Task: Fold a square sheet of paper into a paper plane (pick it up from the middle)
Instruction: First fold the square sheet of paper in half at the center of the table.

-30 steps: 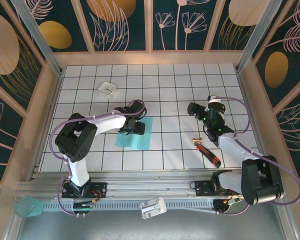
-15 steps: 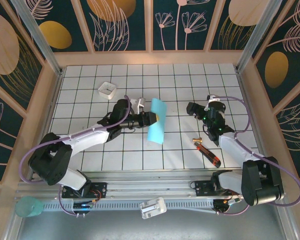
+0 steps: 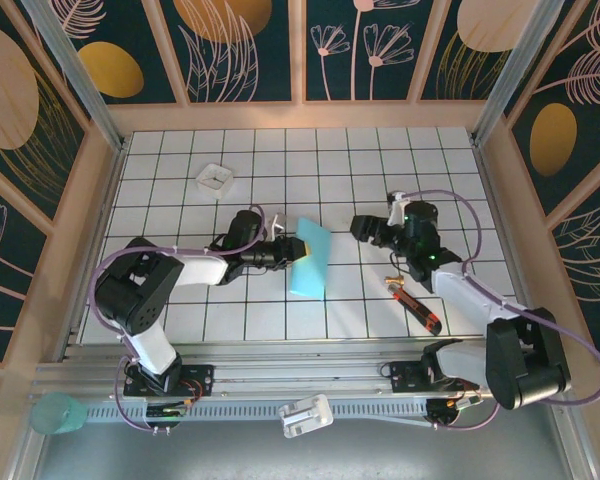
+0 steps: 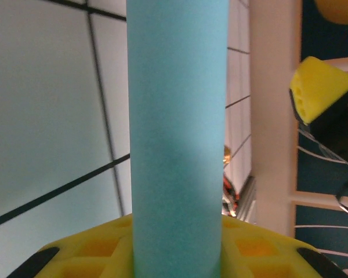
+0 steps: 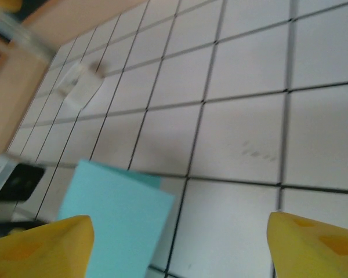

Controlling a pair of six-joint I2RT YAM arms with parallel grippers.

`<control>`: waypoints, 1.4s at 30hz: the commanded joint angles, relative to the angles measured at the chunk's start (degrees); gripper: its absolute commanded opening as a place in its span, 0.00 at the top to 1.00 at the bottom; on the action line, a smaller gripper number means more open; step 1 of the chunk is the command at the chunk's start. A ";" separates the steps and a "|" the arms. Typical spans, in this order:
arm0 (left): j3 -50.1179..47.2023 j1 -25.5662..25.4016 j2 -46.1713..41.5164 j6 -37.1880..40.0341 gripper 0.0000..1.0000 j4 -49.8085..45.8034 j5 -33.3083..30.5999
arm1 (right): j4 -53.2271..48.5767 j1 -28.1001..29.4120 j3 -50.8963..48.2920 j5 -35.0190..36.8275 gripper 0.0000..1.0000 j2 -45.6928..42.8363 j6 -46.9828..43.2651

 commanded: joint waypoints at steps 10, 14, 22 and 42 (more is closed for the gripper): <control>-0.78 0.45 3.33 9.85 0.62 -4.14 -1.95 | 11.95 9.59 -0.37 -6.84 0.59 17.21 10.51; -1.14 0.49 3.24 11.29 0.58 -5.67 -3.01 | 14.77 11.60 1.65 -6.93 0.70 23.38 12.33; 0.10 0.49 1.46 16.05 0.44 -13.51 -8.38 | 17.96 12.37 4.86 -6.58 0.77 31.54 14.57; 5.86 0.46 1.23 19.67 0.24 -33.58 -20.74 | 19.26 13.90 7.96 -7.24 0.83 36.38 15.22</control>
